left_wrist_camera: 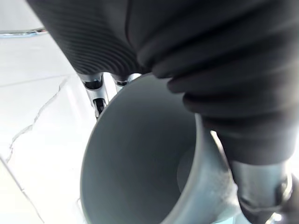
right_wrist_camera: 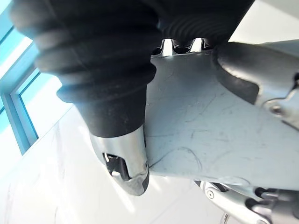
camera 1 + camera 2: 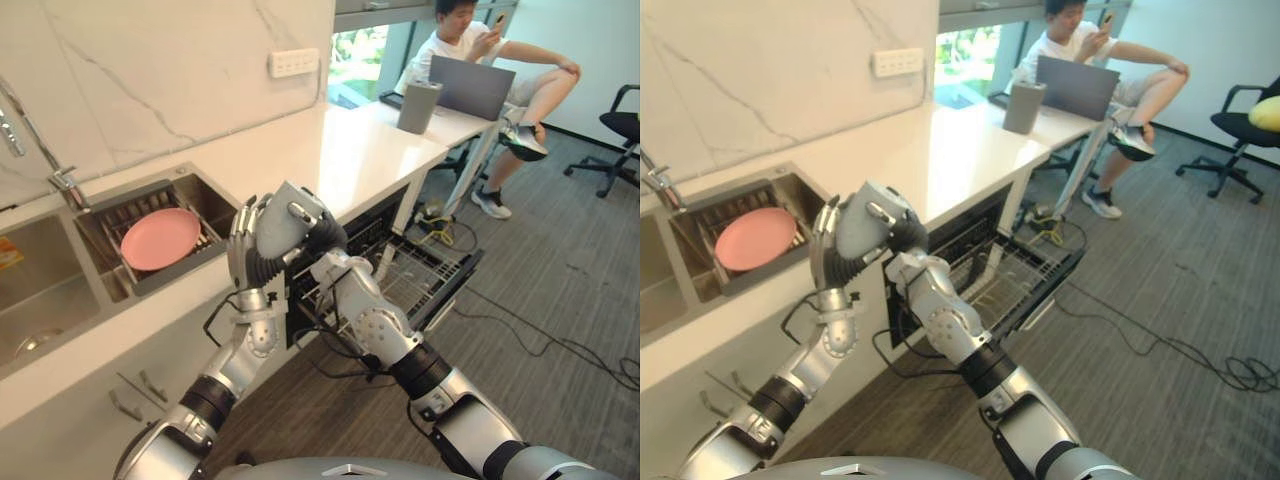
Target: Walk over to the sink, pick up the cup, carry it to the dishwasher, place the cup inside the dishwasher, then close the dishwasher door
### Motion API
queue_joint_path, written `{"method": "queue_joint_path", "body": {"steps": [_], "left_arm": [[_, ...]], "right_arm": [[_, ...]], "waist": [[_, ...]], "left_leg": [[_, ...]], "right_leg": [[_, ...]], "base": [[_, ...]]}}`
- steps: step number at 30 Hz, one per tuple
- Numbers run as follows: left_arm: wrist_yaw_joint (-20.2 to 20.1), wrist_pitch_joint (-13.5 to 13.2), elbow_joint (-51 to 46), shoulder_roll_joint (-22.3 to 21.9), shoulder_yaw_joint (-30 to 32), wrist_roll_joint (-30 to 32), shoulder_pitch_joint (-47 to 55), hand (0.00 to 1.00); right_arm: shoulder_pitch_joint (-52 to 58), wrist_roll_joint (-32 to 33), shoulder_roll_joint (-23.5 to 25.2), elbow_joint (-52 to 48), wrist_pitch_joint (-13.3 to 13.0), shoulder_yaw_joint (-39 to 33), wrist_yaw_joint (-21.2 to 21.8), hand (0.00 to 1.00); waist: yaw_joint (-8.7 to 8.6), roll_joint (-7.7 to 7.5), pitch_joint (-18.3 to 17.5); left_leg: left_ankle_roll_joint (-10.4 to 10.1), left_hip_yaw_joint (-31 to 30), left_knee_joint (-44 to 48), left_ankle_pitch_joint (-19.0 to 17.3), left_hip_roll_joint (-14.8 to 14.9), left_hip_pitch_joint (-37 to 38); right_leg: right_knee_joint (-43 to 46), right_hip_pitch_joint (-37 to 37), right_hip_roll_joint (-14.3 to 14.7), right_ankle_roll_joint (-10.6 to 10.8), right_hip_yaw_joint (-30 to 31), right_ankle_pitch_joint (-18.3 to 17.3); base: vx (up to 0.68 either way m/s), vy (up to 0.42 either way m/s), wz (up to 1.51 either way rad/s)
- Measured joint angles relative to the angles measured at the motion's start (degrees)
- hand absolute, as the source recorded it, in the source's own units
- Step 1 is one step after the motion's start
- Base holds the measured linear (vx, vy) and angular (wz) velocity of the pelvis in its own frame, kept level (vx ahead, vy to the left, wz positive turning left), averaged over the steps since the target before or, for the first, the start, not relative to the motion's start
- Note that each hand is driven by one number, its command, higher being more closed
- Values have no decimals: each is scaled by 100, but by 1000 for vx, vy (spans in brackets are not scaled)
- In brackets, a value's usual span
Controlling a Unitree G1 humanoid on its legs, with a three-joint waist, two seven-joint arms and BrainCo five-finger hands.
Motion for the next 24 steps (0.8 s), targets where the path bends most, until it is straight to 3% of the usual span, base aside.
{"method": "queue_joint_path", "body": {"steps": [1, 3, 8, 12, 15, 17, 18, 19, 21, 24], "left_arm": [[0, -46, -10, 31, -6, 4, -2, 0], [1, -167, 5, 78, -143, 2, 19, 0], [-141, -202, -132, 74, -229, -249, 24, 0], [-353, -82, -61, 86, -165, -574, 67, 0], [-515, 178, 62, 73, 11, -750, 350, 0], [-546, 347, 84, -4, 174, -930, 776, 0], [-546, 357, 83, -44, 240, -951, 841, 0], [-547, 360, 53, -97, 429, -1007, 935, 0], [-551, 360, 14, -98, 542, -1055, 950, 0], [-798, 298, -284, -113, 663, -1293, 1006, 0]], "right_arm": [[-12, 39, 0, 5, -54, 11, 11, 100], [-63, 299, 36, 6, -445, -23, 92, 100], [-150, 425, 40, 6, -853, -104, 101, 100], [-171, -491, 105, -42, -845, -420, 27, 100], [-195, -847, 367, -530, -869, -761, 1, 100], [-374, -1666, 480, -1074, -1016, -1140, -158, 100], [-438, -1873, 465, -1133, -1031, -1273, -223, 100], [-556, -2512, 449, -1162, -1129, -1782, -405, 100], [-546, -2759, 398, -1158, -1189, -2090, -527, 100], [-412, -3101, -118, -1160, -1271, -2700, -657, 100]], "waist": [[5, 0, 0], [14, 1, 0], [45, 5, -1], [41, 9, 0], [-29, 56, 2], [-95, 85, 1], [-91, 87, 2], [-82, 98, 10], [-85, 113, 15], [-97, 200, 37]], "left_leg": [[-5, -18, 0, 4, 6, -12], [-29, -122, 0, 20, 20, -75], [-46, -122, 1, 25, 58, -81], [-56, -116, 3, 51, 95, -73], [-63, -81, 4, 70, 91, -48], [-78, -17, 3, 59, 92, -11], [-80, -8, 3, 58, 92, -3], [-79, -7, 1, 57, 87, 27], [-76, -13, 0, 54, 71, 55], [-61, -35, -2, 15, 34, 51]], "right_leg": [[-1, -3, 9, -4, -12, -1], [-20, -8, 39, -21, -102, -5], [-76, 8, 90, -44, -107, 10], [-61, 9, 138, -27, -100, 28], [-52, 8, 146, -28, -53, 30], [-49, 2, 149, -28, 11, 30], [-42, 4, 148, -28, 17, 29], [-24, 29, 140, -20, 17, 18], [-15, 61, 125, -8, 15, -12], [12, 50, 84, -6, 8, -73]], "base": [[-7, -21, 11], [-3, -23, 15], [1, -4, 1], [15, -16, -2], [22, -17, -8], [17, -13, -12], [-13, -9, -7], [0, 0, 0], [-35, 3, 3], [-60, 26, 6]]}}
